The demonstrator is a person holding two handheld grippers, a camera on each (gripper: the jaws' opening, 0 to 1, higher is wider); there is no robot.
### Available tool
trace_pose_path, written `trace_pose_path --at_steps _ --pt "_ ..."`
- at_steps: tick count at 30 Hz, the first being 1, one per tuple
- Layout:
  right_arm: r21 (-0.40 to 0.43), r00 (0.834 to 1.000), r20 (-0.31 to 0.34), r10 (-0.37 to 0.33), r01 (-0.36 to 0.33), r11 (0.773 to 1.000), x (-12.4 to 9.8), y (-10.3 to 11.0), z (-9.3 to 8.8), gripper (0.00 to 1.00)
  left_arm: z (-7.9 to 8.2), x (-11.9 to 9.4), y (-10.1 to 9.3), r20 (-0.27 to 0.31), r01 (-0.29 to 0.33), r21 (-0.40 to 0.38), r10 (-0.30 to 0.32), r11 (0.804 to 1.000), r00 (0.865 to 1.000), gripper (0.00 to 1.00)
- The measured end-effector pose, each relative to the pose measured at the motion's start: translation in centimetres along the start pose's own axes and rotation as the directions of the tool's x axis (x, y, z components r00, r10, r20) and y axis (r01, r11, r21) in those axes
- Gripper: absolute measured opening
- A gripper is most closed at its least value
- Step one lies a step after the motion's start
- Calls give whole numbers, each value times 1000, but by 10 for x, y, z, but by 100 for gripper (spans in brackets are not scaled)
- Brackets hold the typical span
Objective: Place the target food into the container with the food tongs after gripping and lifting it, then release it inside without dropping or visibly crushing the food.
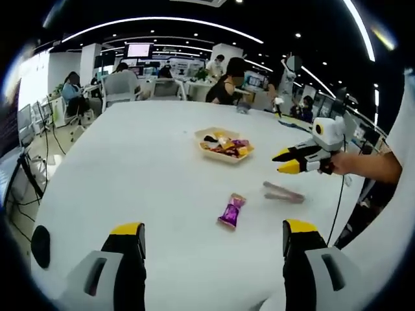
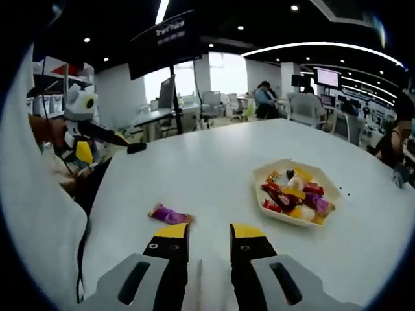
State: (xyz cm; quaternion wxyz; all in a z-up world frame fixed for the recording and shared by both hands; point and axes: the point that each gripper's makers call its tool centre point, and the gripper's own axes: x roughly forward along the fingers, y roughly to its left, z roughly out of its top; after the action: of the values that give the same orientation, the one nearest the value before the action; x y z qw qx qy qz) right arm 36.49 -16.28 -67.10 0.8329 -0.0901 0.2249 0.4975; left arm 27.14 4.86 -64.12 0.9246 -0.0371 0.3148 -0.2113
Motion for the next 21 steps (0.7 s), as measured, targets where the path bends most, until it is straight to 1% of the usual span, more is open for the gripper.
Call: trace_pose_path --at_steps 1,4,6,11,13,14,15,17,20,21 --pt "19 1000 -1 -11 11 1000 -4 -1 -3 24 2 3 -1 -1 7 4 -7 1000 1000 87" --pt "33 999 -12 -44 44 998 -15 -3 -14 24 9 9 -4 3 26 20 -26 999 1000 87" --pt "40 998 -18 -55 55 998 -19 -3 -17 25 11 12 -5 8 34 16 -34 999 999 87" --pt "59 996 -31 -87 89 994 -29 -3 -26 26 14 16 -9 2 55 36 -56 998 998 88" --pt "87 994 -39 -99 102 991 -35 0 -36 27 15 18 -10 1 65 38 -66 997 998 88" --pt "90 994 -41 -100 103 991 -36 1 -38 28 15 18 -11 -1 68 42 -68 997 998 88" --pt "95 994 -49 -101 105 990 -38 3 -42 30 15 19 -11 -3 70 46 -70 997 998 88" --pt "102 991 -80 -109 117 988 -43 9 -61 33 15 20 -13 -8 79 48 -79 996 997 88" --pt "96 985 -119 -127 139 986 -48 12 -81 33 13 22 -16 -18 91 59 -90 994 996 88" --pt "99 984 -122 -128 140 985 -49 13 -84 32 13 22 -16 -22 92 62 -91 994 996 88"
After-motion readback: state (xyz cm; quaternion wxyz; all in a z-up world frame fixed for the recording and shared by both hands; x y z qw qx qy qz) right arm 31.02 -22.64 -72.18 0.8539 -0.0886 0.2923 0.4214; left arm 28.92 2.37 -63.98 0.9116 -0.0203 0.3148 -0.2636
